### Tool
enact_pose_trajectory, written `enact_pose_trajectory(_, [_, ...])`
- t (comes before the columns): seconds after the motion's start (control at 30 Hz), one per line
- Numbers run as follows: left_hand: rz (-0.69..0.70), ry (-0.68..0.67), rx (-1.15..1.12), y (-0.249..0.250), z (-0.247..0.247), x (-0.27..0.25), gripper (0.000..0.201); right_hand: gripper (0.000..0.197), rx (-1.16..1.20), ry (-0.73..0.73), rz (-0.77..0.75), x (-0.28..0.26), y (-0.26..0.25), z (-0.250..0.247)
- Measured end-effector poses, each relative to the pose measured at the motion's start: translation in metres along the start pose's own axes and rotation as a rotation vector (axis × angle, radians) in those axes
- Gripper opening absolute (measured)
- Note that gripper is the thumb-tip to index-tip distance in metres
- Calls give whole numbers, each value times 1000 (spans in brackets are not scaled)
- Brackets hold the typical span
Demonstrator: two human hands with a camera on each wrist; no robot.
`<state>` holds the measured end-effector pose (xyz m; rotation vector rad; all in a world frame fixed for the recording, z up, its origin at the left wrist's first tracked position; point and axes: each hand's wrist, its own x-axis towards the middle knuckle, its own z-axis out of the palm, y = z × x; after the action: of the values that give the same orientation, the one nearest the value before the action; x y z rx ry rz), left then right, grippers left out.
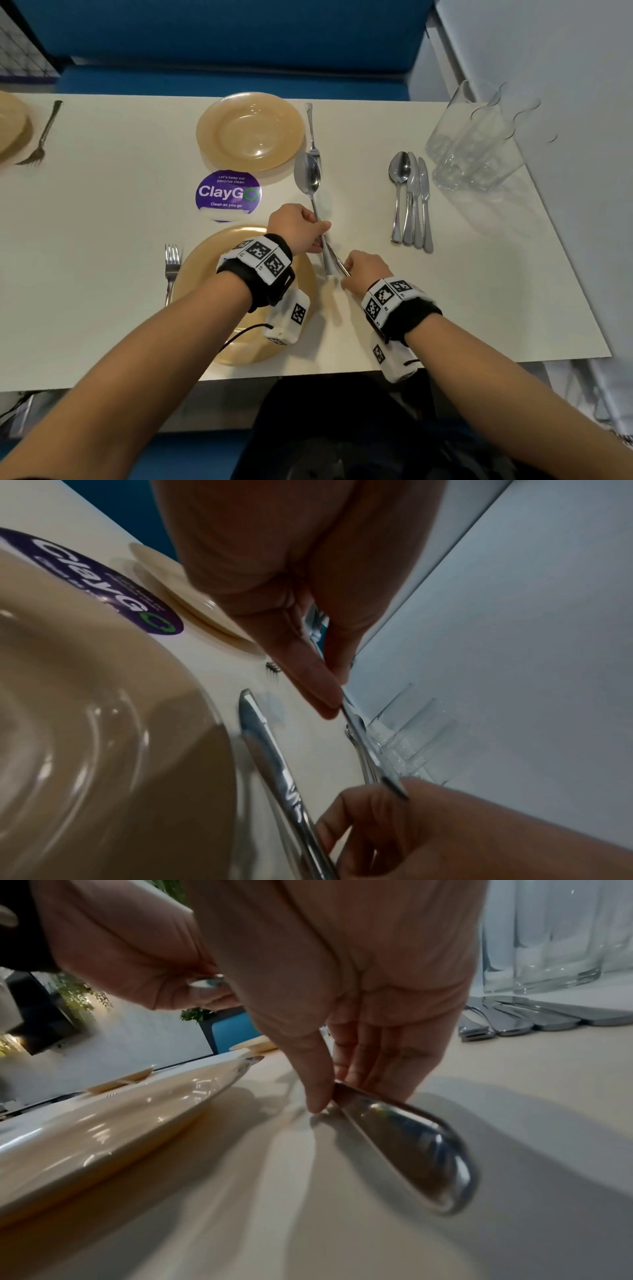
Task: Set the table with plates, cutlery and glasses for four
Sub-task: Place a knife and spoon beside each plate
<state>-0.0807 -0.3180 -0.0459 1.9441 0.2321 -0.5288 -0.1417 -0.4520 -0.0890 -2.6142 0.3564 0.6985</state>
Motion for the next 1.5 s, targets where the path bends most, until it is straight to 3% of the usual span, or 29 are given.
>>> enact_pose_trajectory(0.13, [1,-29,-24,-9,7,-12,22,29,55,47,3,-10,4,1])
enact_pose_trajectory(0.27, [-8,-80,-43,-14,17,-23,20,20,97,107,17,-11,12,0])
enact_pose_trajectory(0.37, [-2,-117,-46,-15,25,-29,18,29,330,216,18,-4,15,-13])
enact_pose_trajectory(0.47, [22,-165,-18,-15,35,-34,17,32,718,119,5,-2,12,-27])
enact_pose_trajectory(0.57, [27,-181,26,-16,44,-37,15,22,823,47,-11,-2,12,-35])
enact_pose_trajectory(0.7, [-2,-126,88,-19,51,-40,28,18,800,90,68,0,28,-35])
enact_pose_trajectory(0.8, [35,-55,509,-23,60,-43,43,17,701,123,136,2,45,-30])
enact_pose_trajectory(0.87, [31,-36,627,-28,69,-45,53,17,626,118,158,3,52,-24])
enact_pose_trajectory(0.97, [-4,-29,610,-32,80,-45,59,20,560,122,161,1,53,-14])
enact_pose_trajectory(1.1, [-32,-34,615,-37,82,-45,55,19,624,149,173,-4,46,-2])
enact_pose_trajectory(1.33, [-48,-63,660,-48,73,-51,50,12,508,144,72,0,28,21])
enact_pose_trajectory(1.5, [-22,-64,707,-52,70,-55,43,18,502,136,64,-2,19,28])
